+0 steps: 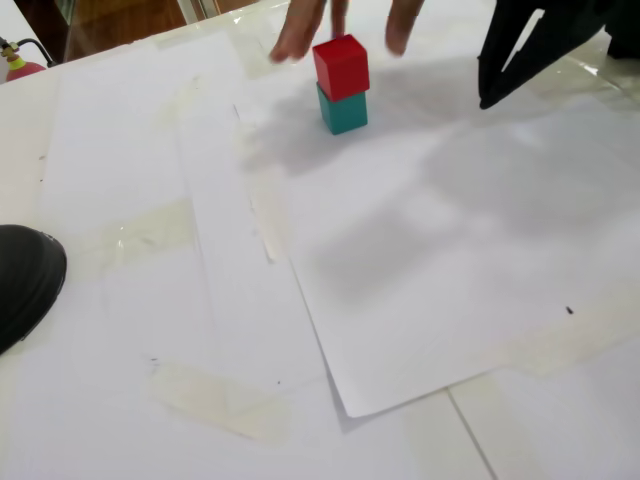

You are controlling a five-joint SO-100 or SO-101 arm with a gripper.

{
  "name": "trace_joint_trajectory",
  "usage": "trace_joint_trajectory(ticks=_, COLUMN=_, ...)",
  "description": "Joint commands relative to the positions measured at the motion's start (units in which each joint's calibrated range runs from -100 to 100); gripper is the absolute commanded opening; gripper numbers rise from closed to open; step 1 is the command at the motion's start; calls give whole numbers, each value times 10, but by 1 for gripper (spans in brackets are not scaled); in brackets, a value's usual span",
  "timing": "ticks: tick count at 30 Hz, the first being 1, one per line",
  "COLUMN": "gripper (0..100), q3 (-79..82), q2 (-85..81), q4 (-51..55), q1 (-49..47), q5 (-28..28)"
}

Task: Put the red cube on the top of the blue cube.

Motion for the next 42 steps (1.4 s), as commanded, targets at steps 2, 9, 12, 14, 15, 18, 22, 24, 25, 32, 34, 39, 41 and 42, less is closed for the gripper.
trace_joint_trajectory(ticks=2, gripper=0, q3=8, q2=-5, q4=-4, q1=7, q5=1)
trace_joint_trajectory(ticks=9, gripper=0, q3=8, q2=-5, q4=-8, q1=4, q5=-4)
trace_joint_trajectory(ticks=12, gripper=0, q3=8, q2=-5, q4=2, q1=4, q5=-1)
trace_joint_trajectory(ticks=14, gripper=0, q3=8, q2=-5, q4=10, q1=2, q5=-3)
trace_joint_trajectory(ticks=15, gripper=0, q3=8, q2=-5, q4=11, q1=0, q5=-4)
trace_joint_trajectory(ticks=18, gripper=0, q3=8, q2=-5, q4=4, q1=-6, q5=-5)
trace_joint_trajectory(ticks=22, gripper=0, q3=8, q2=-5, q4=9, q1=8, q5=1)
trace_joint_trajectory(ticks=24, gripper=0, q3=8, q2=-5, q4=14, q1=16, q5=2)
trace_joint_trajectory(ticks=25, gripper=0, q3=8, q2=-5, q4=15, q1=19, q5=2)
trace_joint_trajectory(ticks=32, gripper=0, q3=8, q2=-5, q4=10, q1=11, q5=0)
trace_joint_trajectory(ticks=34, gripper=0, q3=8, q2=-5, q4=7, q1=11, q5=1)
trace_joint_trajectory(ticks=39, gripper=0, q3=8, q2=-5, q4=1, q1=16, q5=5)
trace_joint_trajectory(ticks=41, gripper=0, q3=8, q2=-5, q4=-2, q1=16, q5=10)
trace_joint_trajectory(ticks=42, gripper=0, q3=8, q2=-5, q4=-2, q1=16, q5=10)
